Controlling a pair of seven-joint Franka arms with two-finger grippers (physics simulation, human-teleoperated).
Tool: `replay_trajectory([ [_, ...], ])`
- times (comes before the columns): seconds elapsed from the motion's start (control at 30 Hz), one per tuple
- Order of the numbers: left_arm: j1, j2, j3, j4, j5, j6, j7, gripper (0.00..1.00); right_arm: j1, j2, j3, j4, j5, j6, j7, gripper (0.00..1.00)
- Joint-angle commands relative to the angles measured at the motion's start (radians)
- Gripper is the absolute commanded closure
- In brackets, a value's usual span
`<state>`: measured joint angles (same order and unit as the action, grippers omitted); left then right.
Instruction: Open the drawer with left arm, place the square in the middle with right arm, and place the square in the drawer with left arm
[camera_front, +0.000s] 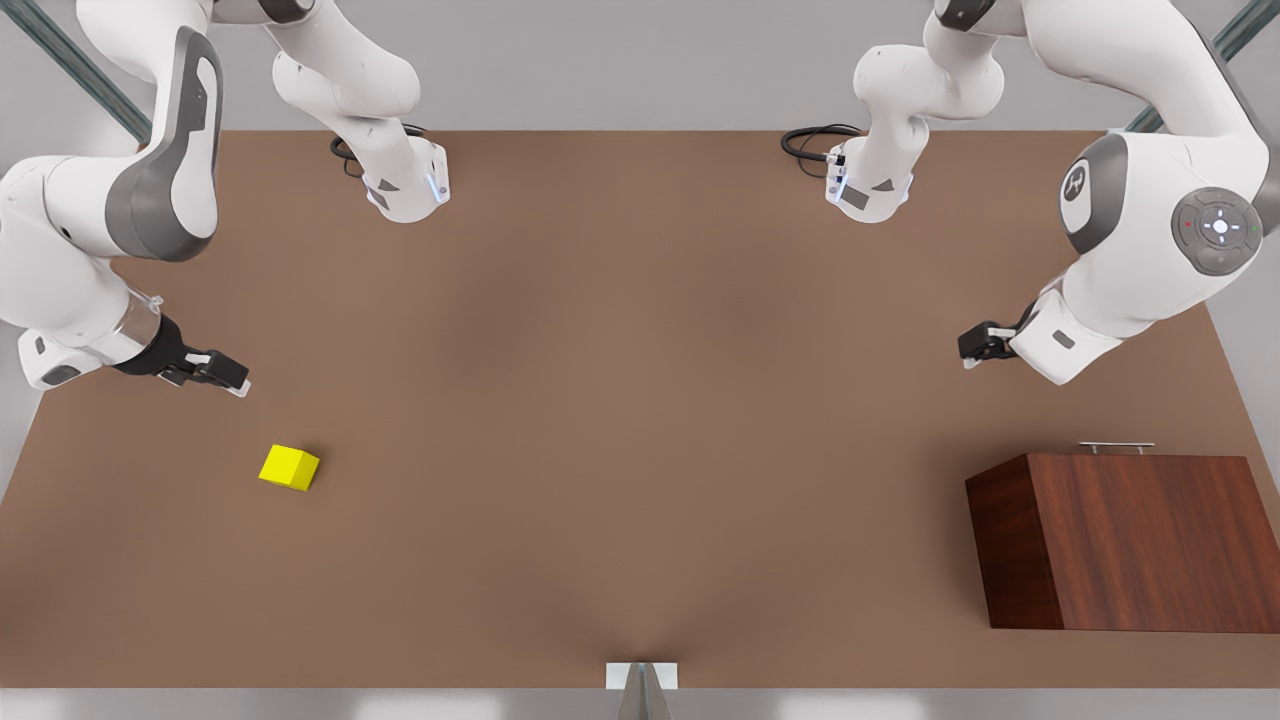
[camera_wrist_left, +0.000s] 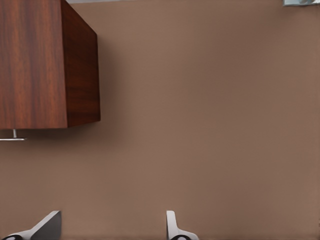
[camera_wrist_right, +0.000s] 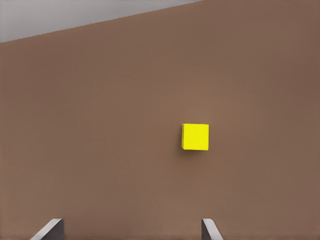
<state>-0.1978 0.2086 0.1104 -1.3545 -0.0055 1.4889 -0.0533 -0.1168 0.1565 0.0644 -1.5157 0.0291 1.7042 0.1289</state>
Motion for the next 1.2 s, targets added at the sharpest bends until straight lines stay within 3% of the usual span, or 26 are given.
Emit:
replay_trajectory([
  [0.0,0.000,0.002,0.002,0.000,-0.001,-0.002,-0.002,0.00,-0.001,0.000,0.000,0.000,0.000,0.000,0.000,0.00],
  [0.1,0.017,0.015,0.061,-0.044,0.001,-0.047,-0.084,0.00,-0.001,0.001,0.000,0.002,0.002,0.002,0.000,0.00],
  [0.17,0.038,-0.026,0.121,-0.152,0.001,0.080,-0.501,0.00,-0.001,0.006,0.000,0.009,0.000,-0.002,0.000,0.00],
  [0.3,0.077,-0.175,0.284,-0.590,0.002,0.553,-0.800,0.00,0.000,0.011,0.000,0.019,0.000,0.000,-0.003,0.00],
  [0.43,0.092,-0.213,0.321,-0.811,-0.004,0.941,-0.850,0.00,0.000,0.014,0.000,0.025,0.003,0.000,0.002,0.00],
  [0.6,0.104,-0.199,0.319,-0.905,-0.031,1.133,-0.863,0.00,0.011,0.078,0.003,0.028,-0.003,0.048,0.005,0.00],
  [0.67,0.104,-0.176,0.319,-0.905,-0.037,1.150,-0.861,0.00,0.019,0.167,0.015,0.066,0.003,0.055,-0.006,0.00],
  [0.83,0.104,-0.063,0.319,-0.813,-0.037,1.131,-0.855,0.00,0.020,0.189,0.014,0.085,0.043,0.043,-0.003,0.00],
  [0.93,0.120,-0.109,0.319,-0.834,-0.037,1.143,-0.855,0.00,-0.014,0.239,0.005,0.063,0.049,-0.052,0.009,0.00],
  [1.03,0.121,-0.109,0.319,-0.836,-0.037,1.147,-0.855,0.00,-0.001,0.241,0.003,0.022,-0.002,0.043,0.113,0.00],
  [1.17,0.150,-0.095,0.319,-0.836,-0.039,1.168,-0.861,0.00,0.026,0.363,0.008,0.054,0.006,0.146,0.224,0.00],
])
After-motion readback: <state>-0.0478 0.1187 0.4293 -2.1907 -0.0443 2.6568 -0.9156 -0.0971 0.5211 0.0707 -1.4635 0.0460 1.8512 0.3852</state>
